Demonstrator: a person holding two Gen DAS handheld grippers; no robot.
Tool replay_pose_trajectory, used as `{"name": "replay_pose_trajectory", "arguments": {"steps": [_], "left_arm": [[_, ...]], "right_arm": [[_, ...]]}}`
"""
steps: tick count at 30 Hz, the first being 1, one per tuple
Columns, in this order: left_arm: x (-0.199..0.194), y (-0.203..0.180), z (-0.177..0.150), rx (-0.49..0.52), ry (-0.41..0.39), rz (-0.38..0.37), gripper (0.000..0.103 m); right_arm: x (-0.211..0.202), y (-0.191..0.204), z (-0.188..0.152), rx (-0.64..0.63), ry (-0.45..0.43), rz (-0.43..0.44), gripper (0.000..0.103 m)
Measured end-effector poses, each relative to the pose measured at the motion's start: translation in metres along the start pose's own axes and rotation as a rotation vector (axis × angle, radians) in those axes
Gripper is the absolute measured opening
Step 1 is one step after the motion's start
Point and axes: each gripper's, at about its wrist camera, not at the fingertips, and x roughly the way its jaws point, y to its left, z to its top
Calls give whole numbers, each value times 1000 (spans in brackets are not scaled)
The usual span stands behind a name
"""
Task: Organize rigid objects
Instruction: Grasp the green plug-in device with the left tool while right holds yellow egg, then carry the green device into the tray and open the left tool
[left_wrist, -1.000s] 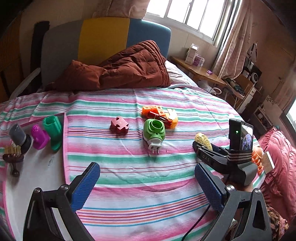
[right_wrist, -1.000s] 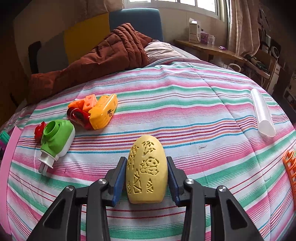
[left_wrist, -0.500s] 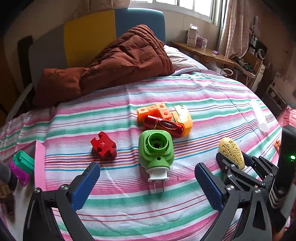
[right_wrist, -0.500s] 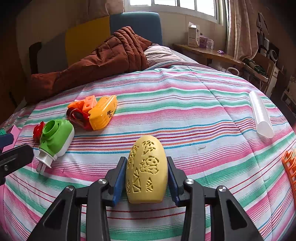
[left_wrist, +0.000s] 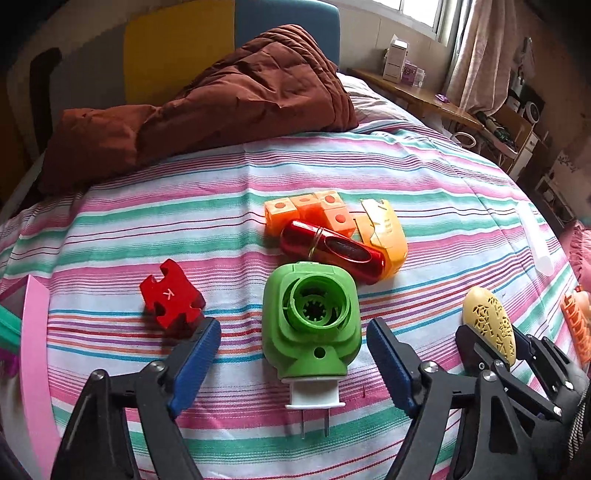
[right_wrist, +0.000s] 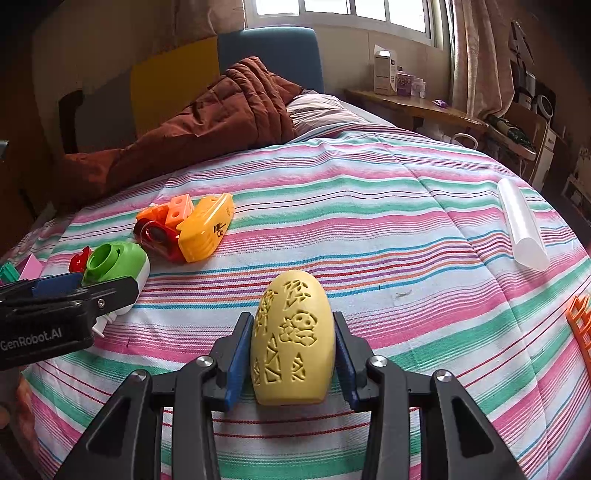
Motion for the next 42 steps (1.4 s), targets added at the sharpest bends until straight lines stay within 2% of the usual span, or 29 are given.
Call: {"name": "replay_pose_trajectory", "arguments": {"steps": [3,5,6,8,13,19,21,25,37,42], "left_arm": [[5,-4,-1,9,-4,-11,72],[7,-9,-2,48,-16,21,60],[8,-10,-3,72,-21,35,59],[8,-11,-7,102,-37,32,59],[8,-2,-6,78,-36,-22,60],[8,-7,-6,103,-28,-10,62],[7,-5,-7,98,-37,-3,54],[1,-1,-11,78,-52,-19,52],[-31,6,-38,11,-73,-56,52],[-50,4,-51,21,-100,-63,52]], "right_arm": [[0,-1,0,2,-2,3,42],[0,-1,0,4,-3,4,42],[0,-1,-1,4,-4,4,42],[0,-1,-1,6,-4,6,42],[0,-1,-1,5,-2,5,42],[-1,-1,-1,4,-4,3,42],[0,0,-1,0,-7,-2,42],[0,2,-1,-8,-11,-12,42],[1,4,-2,-18,-15,-26,41],[2,5,-2,-24,-15,-34,41]]}}
